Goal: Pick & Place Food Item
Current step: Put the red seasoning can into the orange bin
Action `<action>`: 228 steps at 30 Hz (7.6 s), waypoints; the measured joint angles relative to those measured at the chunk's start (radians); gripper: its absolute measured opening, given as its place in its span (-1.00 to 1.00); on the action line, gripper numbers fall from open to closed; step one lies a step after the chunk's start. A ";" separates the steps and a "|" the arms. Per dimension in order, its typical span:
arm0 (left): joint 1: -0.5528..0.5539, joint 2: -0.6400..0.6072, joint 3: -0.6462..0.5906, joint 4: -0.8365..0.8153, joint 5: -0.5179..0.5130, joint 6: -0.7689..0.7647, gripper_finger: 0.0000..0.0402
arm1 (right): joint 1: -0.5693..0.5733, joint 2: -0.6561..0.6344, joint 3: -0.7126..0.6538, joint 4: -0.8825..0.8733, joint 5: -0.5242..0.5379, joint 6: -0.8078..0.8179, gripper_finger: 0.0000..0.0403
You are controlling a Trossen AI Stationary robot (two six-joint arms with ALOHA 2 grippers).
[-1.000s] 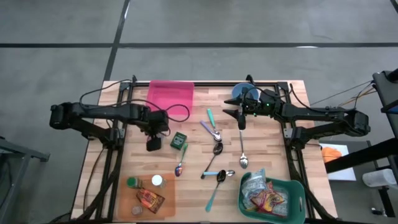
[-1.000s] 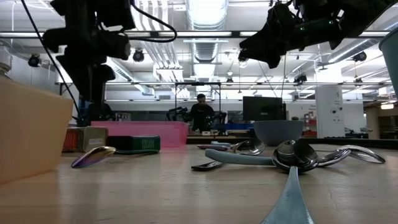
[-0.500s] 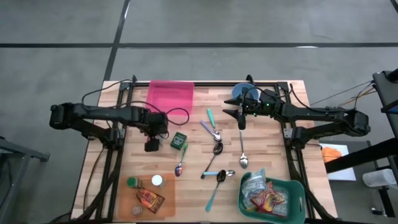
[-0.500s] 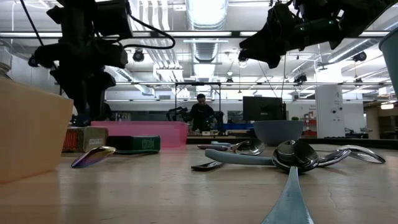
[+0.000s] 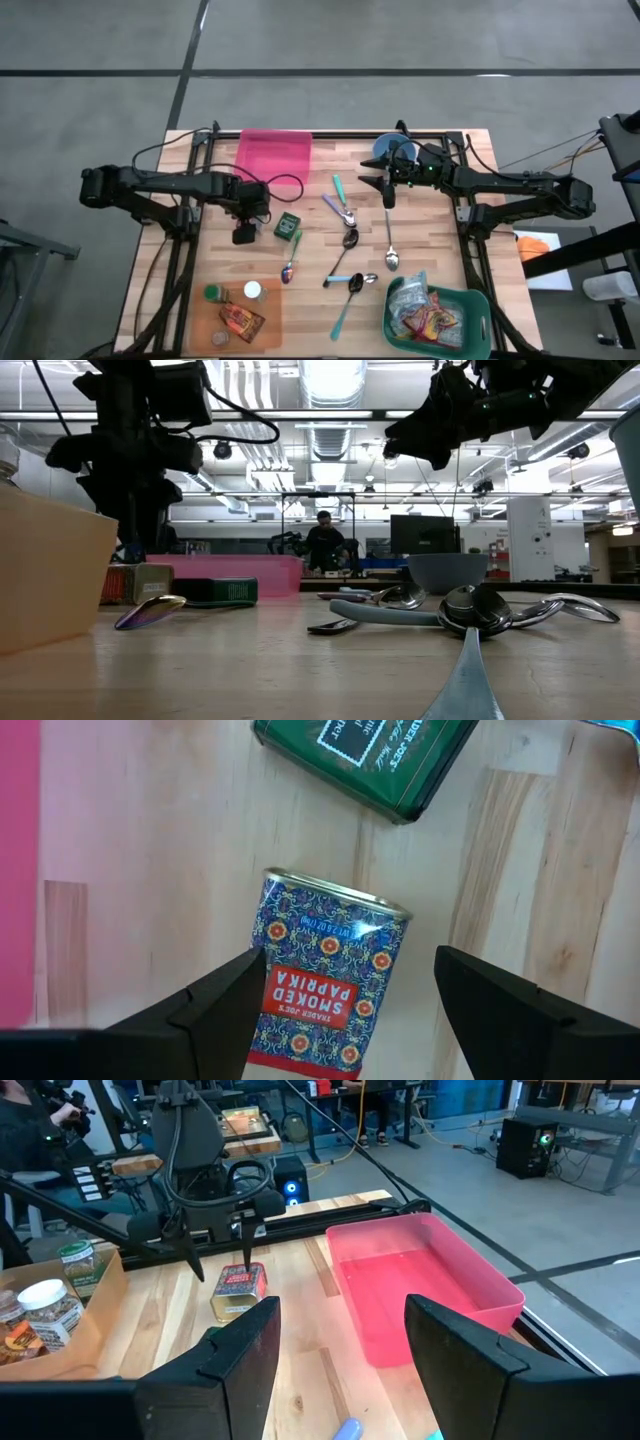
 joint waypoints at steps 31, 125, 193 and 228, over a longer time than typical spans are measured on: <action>-0.002 0.000 -0.011 0.010 0.020 0.030 0.96 | 0.000 0.001 0.000 0.000 0.000 0.000 0.05; 0.006 0.105 -0.063 0.286 -0.120 -0.656 0.61 | 0.000 0.000 0.000 0.000 0.000 0.000 0.05; -0.022 0.064 0.030 -0.008 -0.098 -0.817 0.95 | 0.000 0.001 0.000 0.000 0.000 0.000 0.05; -0.095 0.064 -0.144 0.211 -0.140 -0.737 0.88 | 0.000 0.000 0.000 0.000 0.000 0.000 0.05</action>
